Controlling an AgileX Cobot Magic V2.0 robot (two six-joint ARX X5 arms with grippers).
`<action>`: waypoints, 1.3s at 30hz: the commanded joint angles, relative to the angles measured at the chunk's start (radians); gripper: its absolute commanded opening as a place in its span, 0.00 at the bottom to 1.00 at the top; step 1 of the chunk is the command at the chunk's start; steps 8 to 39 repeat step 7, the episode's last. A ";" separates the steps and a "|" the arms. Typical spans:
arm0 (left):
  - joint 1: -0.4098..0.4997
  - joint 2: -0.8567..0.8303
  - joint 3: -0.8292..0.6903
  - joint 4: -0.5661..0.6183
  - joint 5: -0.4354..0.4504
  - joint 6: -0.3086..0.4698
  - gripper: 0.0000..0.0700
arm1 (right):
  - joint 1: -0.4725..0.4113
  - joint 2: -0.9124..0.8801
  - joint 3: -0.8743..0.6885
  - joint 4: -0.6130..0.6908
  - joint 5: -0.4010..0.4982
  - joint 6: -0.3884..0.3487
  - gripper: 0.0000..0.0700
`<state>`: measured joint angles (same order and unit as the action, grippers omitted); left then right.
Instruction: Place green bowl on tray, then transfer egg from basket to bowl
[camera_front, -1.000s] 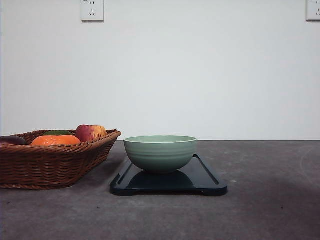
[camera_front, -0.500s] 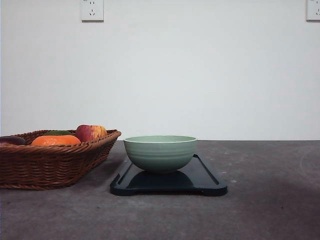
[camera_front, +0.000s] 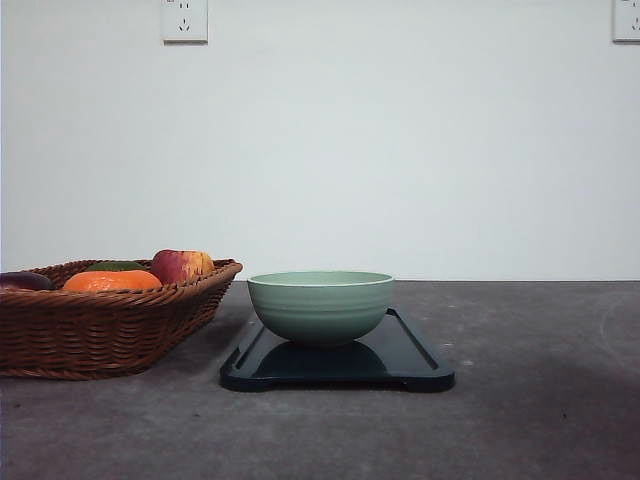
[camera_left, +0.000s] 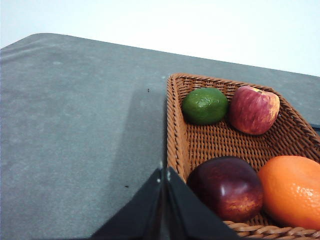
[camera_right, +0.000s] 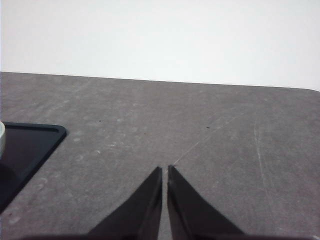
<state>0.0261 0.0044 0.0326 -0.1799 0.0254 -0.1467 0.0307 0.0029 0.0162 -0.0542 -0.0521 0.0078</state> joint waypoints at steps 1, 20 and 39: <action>0.001 -0.001 -0.019 0.000 -0.001 -0.001 0.00 | -0.001 0.001 -0.005 0.012 0.001 0.014 0.01; 0.001 -0.001 -0.019 0.000 -0.001 -0.001 0.00 | -0.001 0.001 -0.005 0.012 0.001 0.014 0.01; 0.001 -0.001 -0.019 0.000 -0.001 -0.001 0.00 | -0.001 0.001 -0.005 0.012 0.001 0.014 0.01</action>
